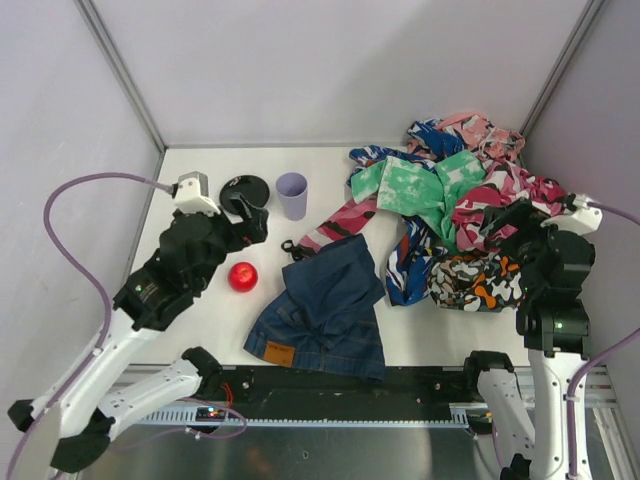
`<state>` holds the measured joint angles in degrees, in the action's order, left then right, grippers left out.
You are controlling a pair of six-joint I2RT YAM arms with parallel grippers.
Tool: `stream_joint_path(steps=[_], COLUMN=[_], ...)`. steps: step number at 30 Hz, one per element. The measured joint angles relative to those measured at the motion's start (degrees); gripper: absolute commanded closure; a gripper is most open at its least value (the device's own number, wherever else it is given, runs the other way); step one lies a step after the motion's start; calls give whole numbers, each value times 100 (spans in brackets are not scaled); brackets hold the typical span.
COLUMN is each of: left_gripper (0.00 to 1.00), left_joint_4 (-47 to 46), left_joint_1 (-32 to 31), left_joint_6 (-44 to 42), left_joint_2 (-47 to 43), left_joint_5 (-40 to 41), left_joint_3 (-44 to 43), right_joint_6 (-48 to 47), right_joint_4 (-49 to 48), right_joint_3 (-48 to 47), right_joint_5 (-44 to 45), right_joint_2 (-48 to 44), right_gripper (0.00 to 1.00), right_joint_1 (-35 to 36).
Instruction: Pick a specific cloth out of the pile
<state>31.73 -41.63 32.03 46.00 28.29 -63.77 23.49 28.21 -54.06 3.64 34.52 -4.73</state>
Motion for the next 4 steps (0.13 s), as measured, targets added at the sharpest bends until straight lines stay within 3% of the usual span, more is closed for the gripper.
stream_joint_path(steps=[4], left_gripper=[0], left_joint_4=[291], left_joint_1=[964], left_joint_6=[267], left_joint_2=[-17], left_joint_5=[-306], left_joint_3=[586], right_joint_6=[-144], right_joint_4=[37], right_joint_3=[46], right_joint_5=[-24], right_joint_2=[-94], right_gripper=[1], right_joint_1=[0])
